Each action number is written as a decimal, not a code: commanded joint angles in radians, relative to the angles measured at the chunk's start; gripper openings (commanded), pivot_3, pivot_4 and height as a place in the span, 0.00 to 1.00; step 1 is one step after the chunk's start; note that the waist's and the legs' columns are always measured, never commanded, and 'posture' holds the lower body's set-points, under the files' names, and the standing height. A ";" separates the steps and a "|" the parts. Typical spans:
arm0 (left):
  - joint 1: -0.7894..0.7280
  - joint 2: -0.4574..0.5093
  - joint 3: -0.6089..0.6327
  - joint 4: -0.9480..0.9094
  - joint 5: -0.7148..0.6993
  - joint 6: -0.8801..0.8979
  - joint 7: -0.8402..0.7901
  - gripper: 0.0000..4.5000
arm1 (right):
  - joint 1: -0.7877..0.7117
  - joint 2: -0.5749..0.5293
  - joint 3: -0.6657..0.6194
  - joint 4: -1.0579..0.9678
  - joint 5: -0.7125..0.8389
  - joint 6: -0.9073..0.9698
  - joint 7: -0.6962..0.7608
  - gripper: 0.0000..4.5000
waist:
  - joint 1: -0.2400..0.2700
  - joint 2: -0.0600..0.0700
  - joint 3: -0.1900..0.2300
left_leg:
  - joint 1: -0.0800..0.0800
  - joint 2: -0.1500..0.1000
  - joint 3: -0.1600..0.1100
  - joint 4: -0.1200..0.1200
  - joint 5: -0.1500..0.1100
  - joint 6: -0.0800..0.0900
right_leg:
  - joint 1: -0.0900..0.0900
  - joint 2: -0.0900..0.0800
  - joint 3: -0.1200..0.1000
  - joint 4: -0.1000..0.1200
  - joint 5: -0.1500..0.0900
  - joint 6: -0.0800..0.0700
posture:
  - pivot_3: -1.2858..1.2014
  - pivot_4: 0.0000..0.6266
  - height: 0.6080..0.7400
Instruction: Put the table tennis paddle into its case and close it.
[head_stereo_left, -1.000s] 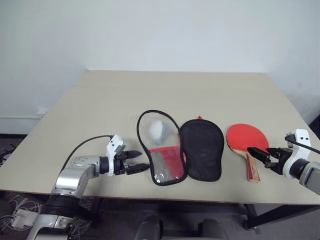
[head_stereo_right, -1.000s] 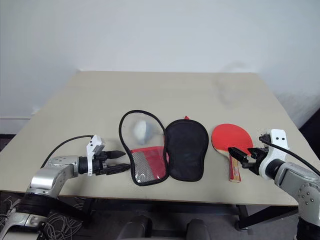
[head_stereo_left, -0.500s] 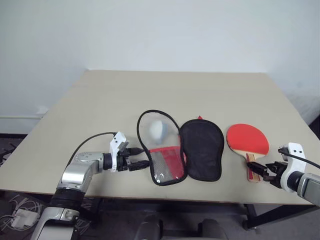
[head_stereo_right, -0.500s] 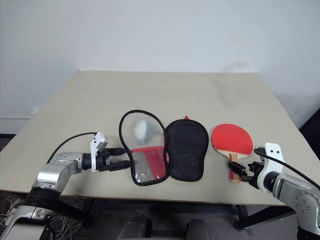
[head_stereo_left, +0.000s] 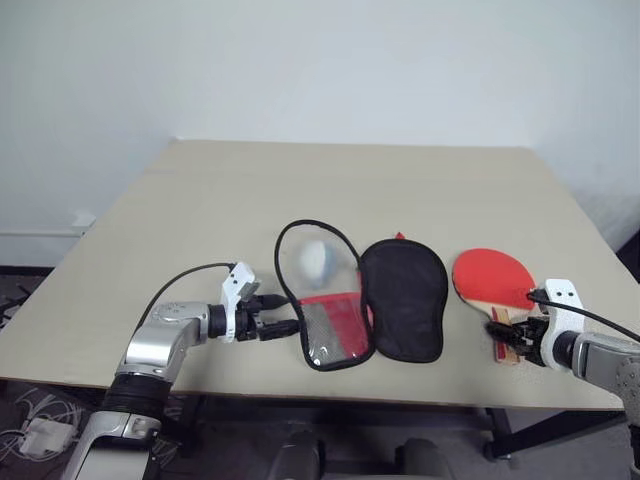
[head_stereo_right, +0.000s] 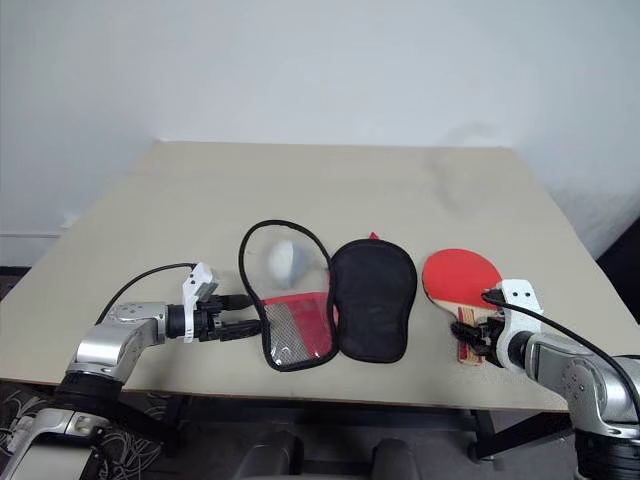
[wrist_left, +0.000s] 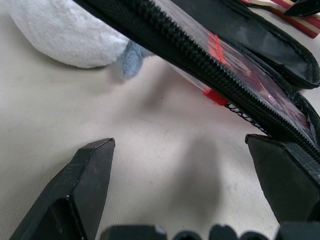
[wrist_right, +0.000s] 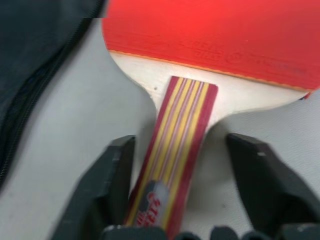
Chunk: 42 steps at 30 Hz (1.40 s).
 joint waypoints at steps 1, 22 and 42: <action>0.003 0.011 0.013 -0.035 -0.003 0.015 0.008 1.00 | -0.022 0.010 -0.008 0.047 -0.033 0.023 -0.029 0.43 | 0.000 -0.005 -0.001 | 0.000 0.000 0.000 0.000 0.000 0.000 | 0.000 0.000 0.000 0.000 0.000 0.000 | 0.52 0.00 1.00; 0.012 0.005 0.008 -0.054 0.001 0.040 0.026 1.00 | -0.244 0.193 -0.201 -0.027 0.035 0.154 -0.123 0.26 | -0.003 0.007 0.001 | -0.001 0.001 0.001 -0.004 0.001 0.001 | -0.002 0.000 0.000 0.001 0.000 0.000 | 0.52 0.00 1.00; -0.047 -0.050 -0.039 0.002 0.029 0.040 0.018 1.00 | -0.198 0.663 -0.069 -0.284 0.032 0.327 -0.218 0.26 | 0.002 0.012 0.001 | -0.001 0.001 0.001 -0.004 0.001 0.001 | -0.002 0.000 0.000 0.001 0.000 0.000 | 0.52 0.00 1.00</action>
